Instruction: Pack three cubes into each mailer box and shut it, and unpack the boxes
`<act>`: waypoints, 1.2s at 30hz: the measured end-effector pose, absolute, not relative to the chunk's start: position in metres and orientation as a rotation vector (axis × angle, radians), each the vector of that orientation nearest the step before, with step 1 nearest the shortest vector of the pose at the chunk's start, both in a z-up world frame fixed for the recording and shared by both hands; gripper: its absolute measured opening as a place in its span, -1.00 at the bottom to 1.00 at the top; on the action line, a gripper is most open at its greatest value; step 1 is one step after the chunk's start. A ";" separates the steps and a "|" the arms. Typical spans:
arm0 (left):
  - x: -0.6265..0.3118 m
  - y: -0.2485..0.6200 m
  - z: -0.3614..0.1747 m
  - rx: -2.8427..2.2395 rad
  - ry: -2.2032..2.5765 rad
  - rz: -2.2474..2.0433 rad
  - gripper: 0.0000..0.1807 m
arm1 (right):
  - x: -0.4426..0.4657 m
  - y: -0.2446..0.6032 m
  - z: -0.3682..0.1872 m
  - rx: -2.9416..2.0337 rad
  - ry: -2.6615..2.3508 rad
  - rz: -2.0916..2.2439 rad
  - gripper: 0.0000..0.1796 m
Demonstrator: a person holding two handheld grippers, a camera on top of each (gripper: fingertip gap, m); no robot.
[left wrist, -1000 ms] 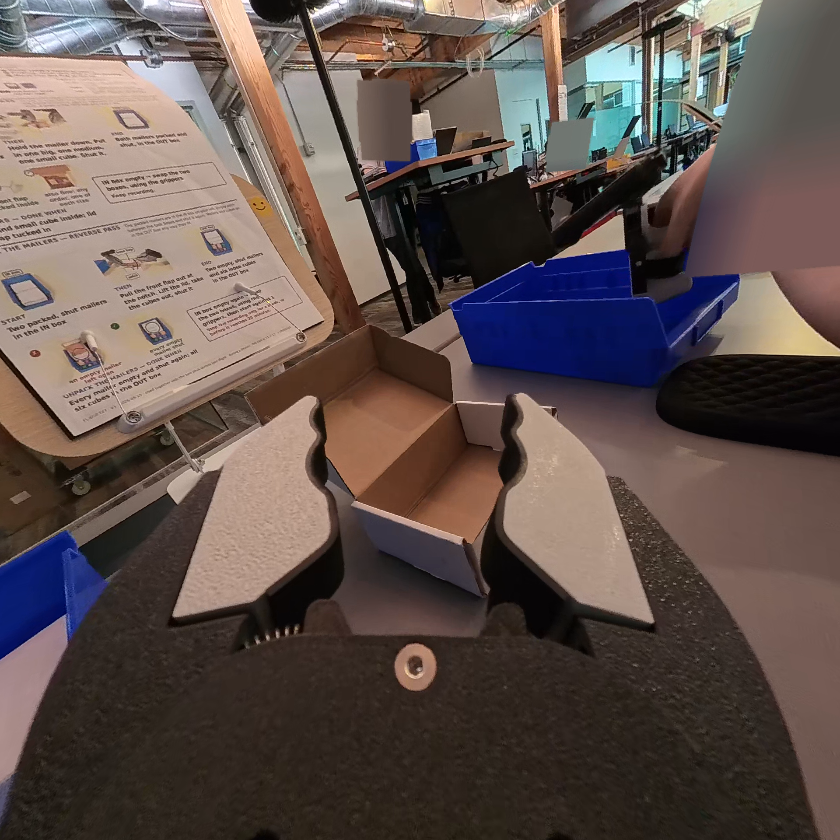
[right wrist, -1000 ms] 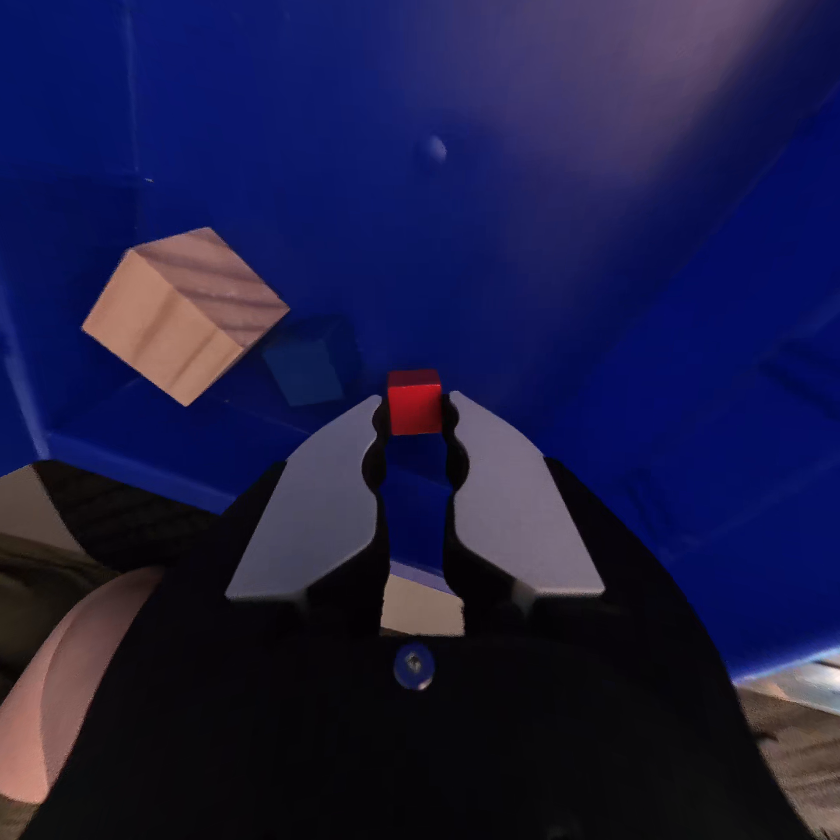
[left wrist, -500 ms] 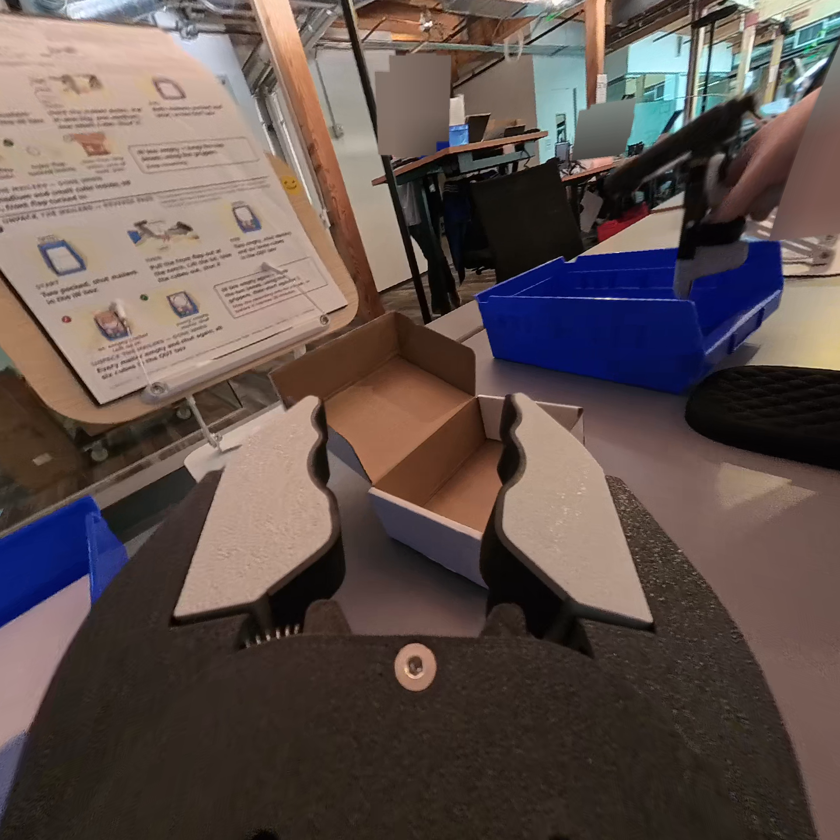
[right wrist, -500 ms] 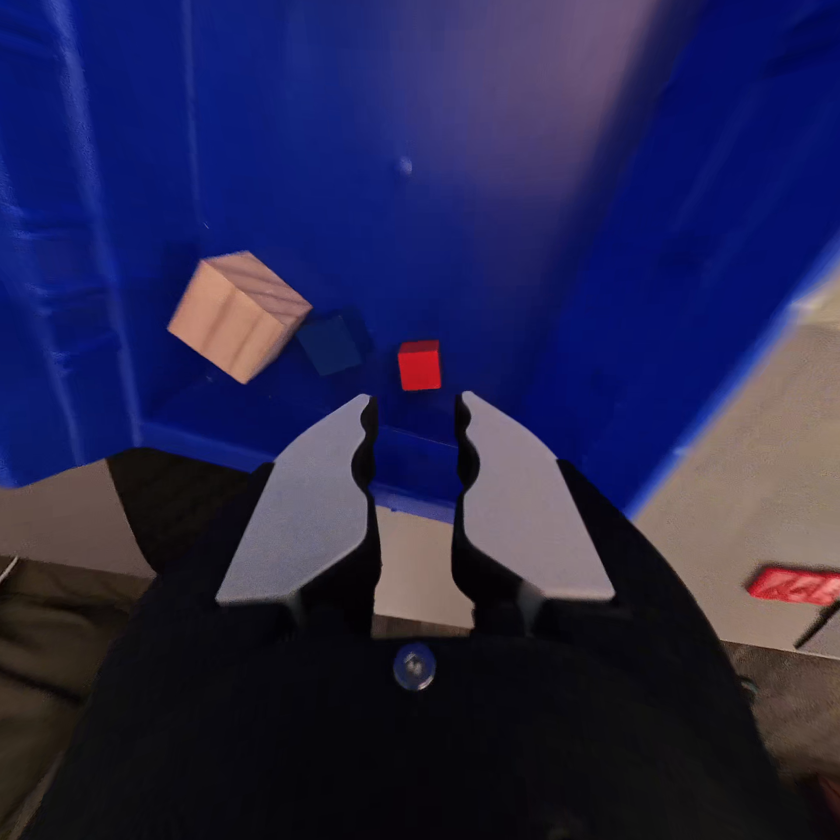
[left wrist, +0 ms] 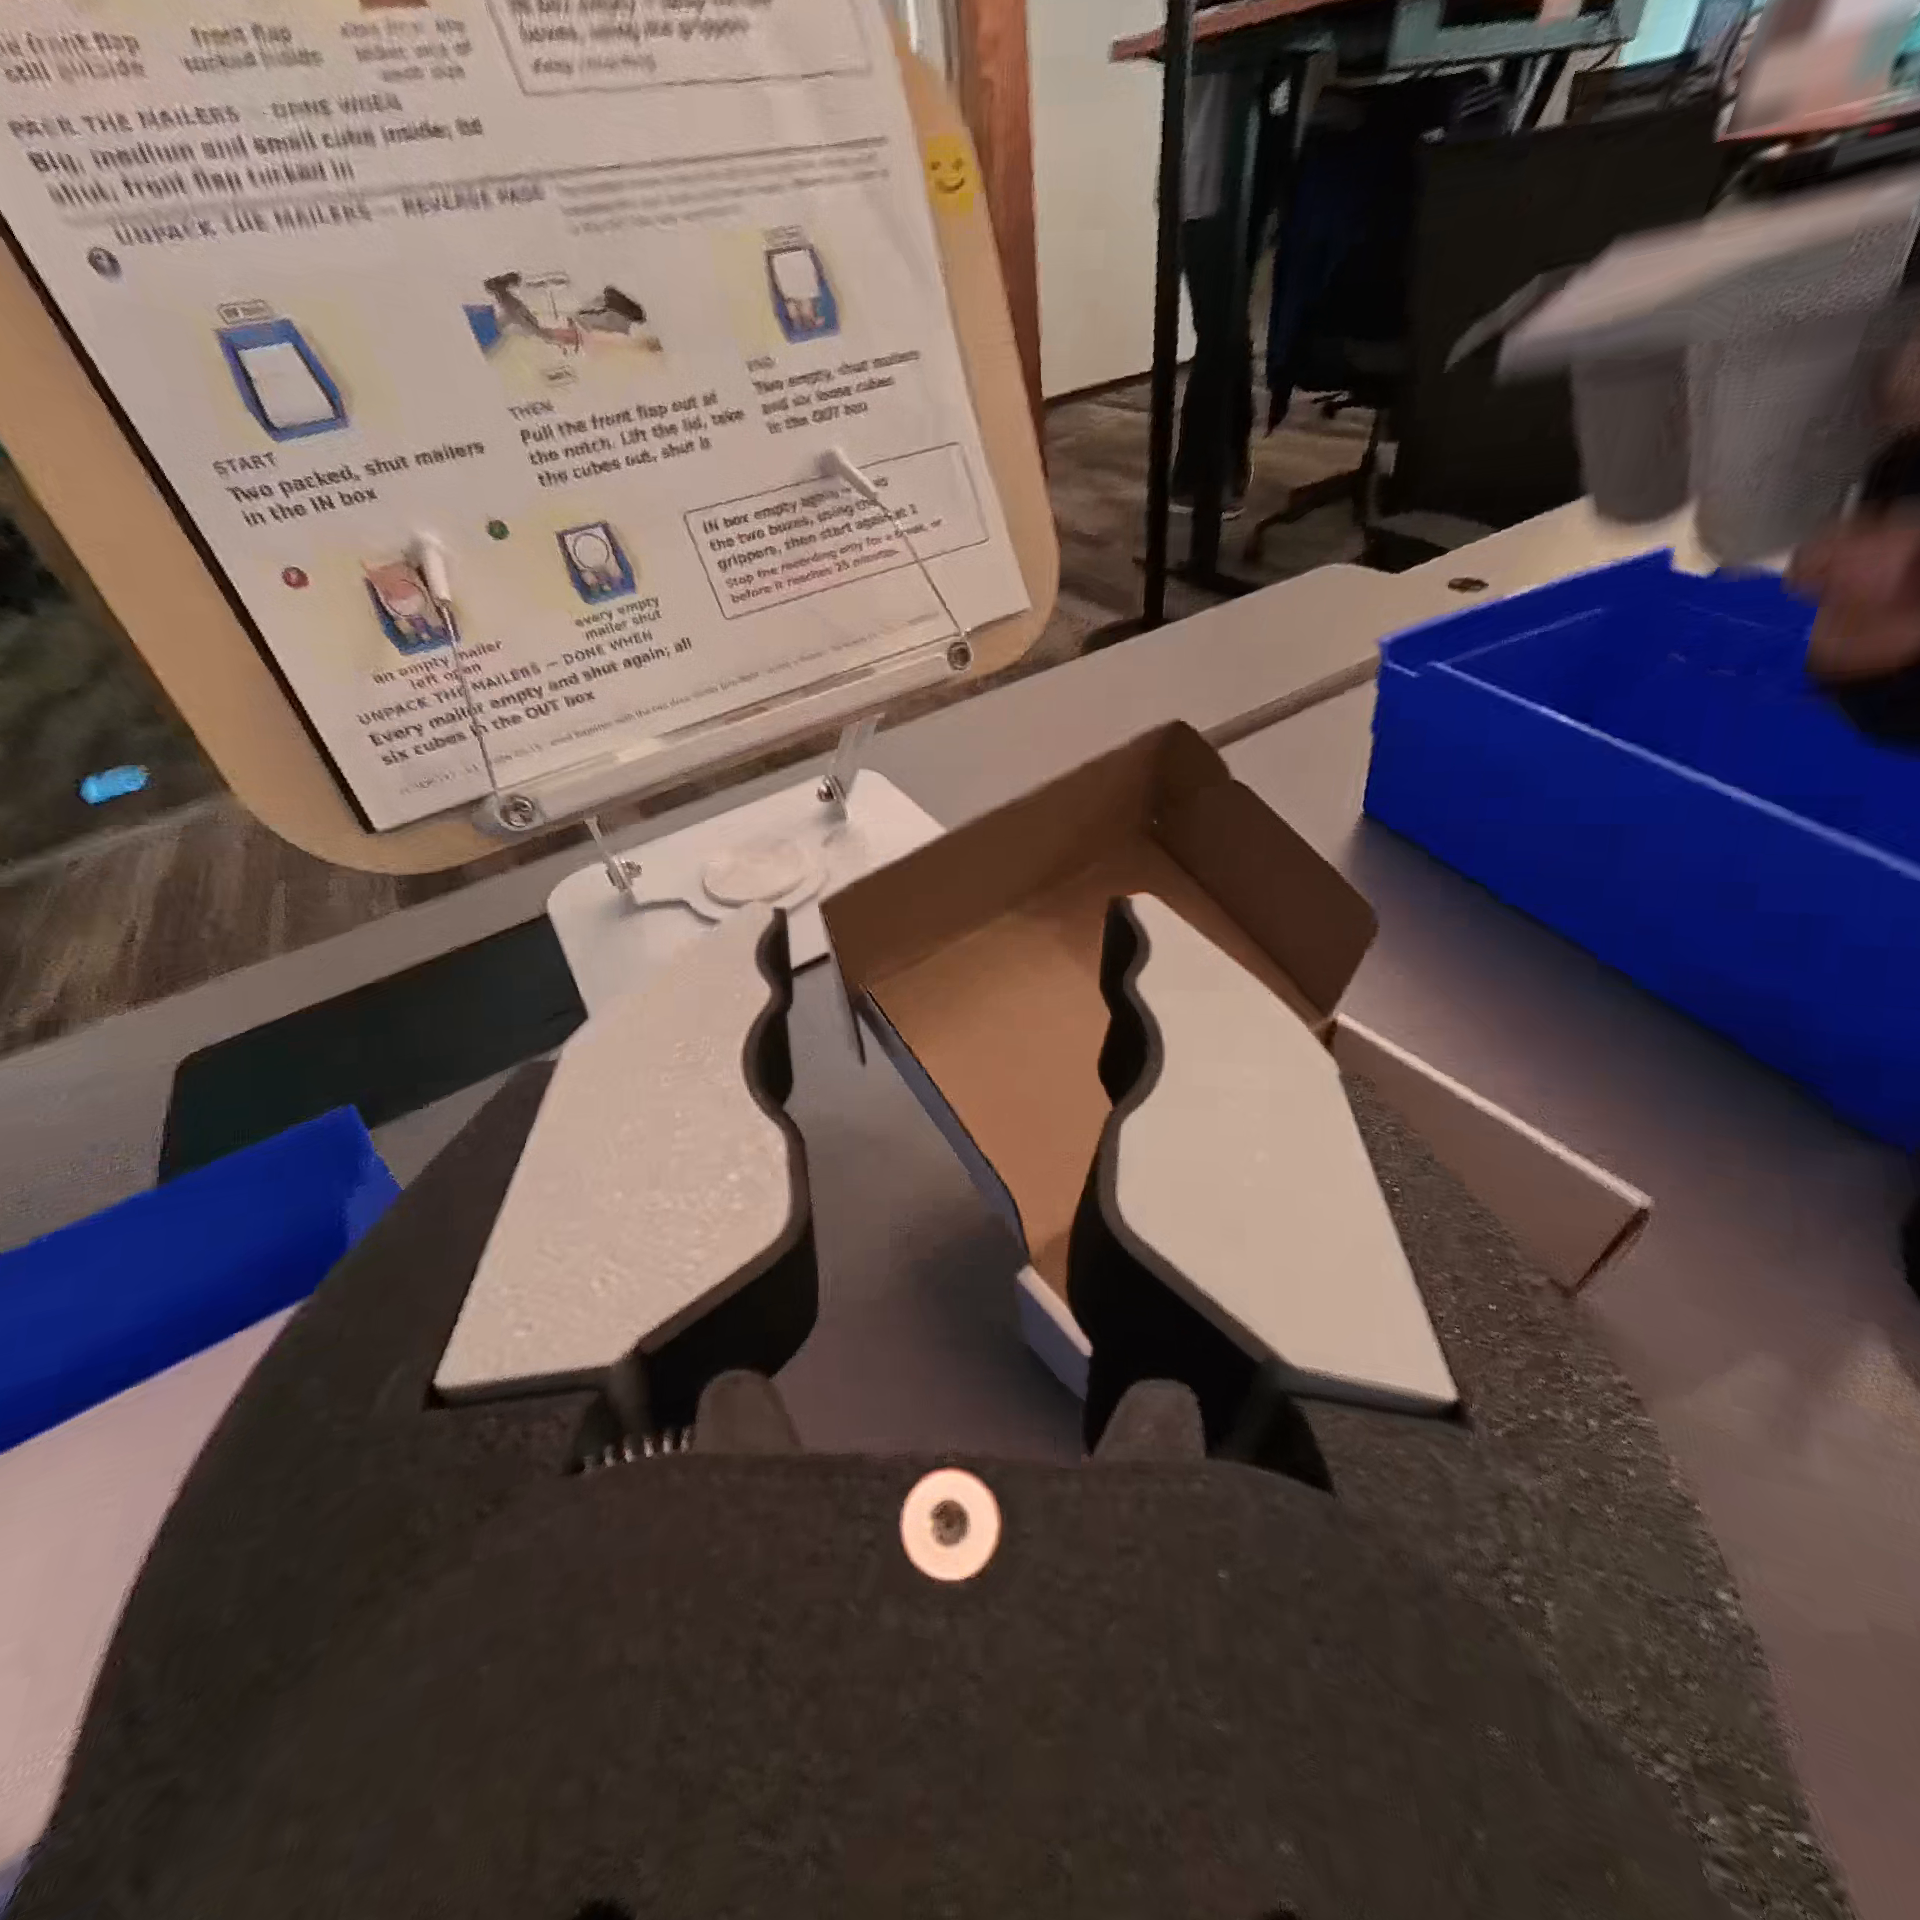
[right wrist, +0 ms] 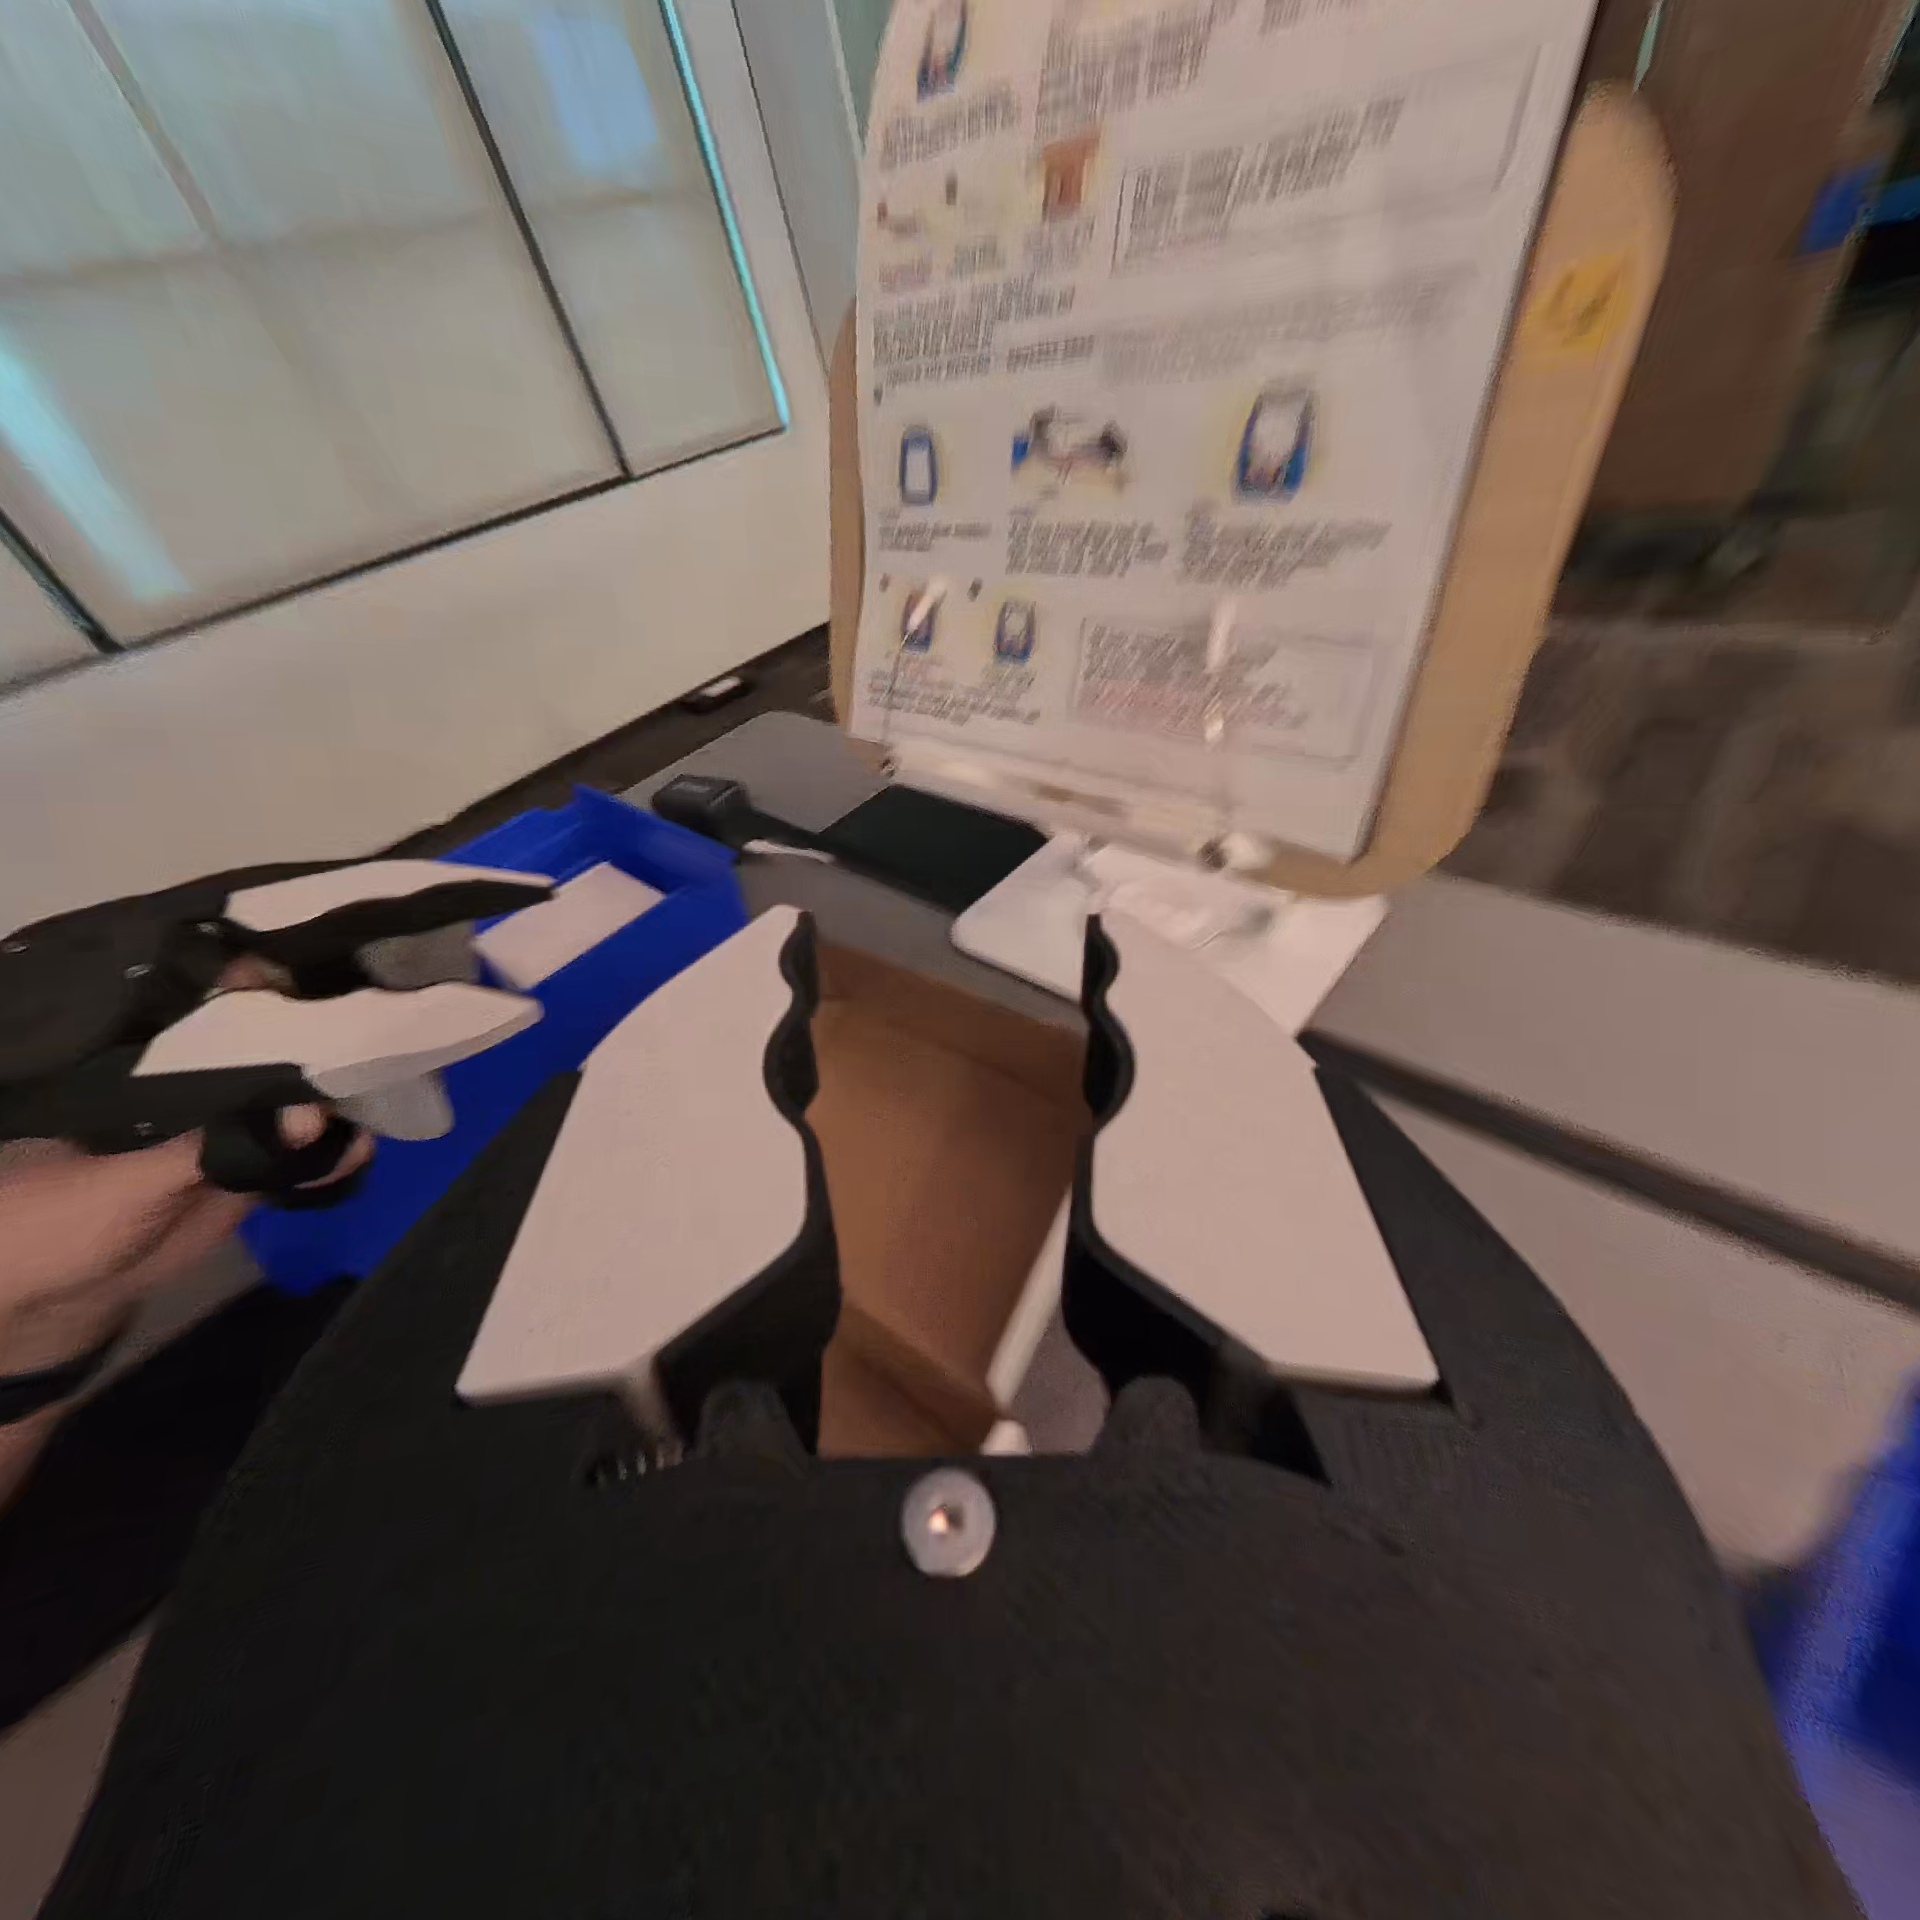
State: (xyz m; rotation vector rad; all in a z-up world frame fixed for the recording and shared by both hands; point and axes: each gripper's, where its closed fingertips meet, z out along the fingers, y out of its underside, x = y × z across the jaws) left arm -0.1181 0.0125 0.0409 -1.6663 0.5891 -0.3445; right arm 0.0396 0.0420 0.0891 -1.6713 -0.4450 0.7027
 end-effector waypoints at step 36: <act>-0.111 0.049 -0.031 -1.730 0.133 -1.074 -0.15 | 0.027 0.068 -0.041 -1.791 -0.155 1.301 -0.40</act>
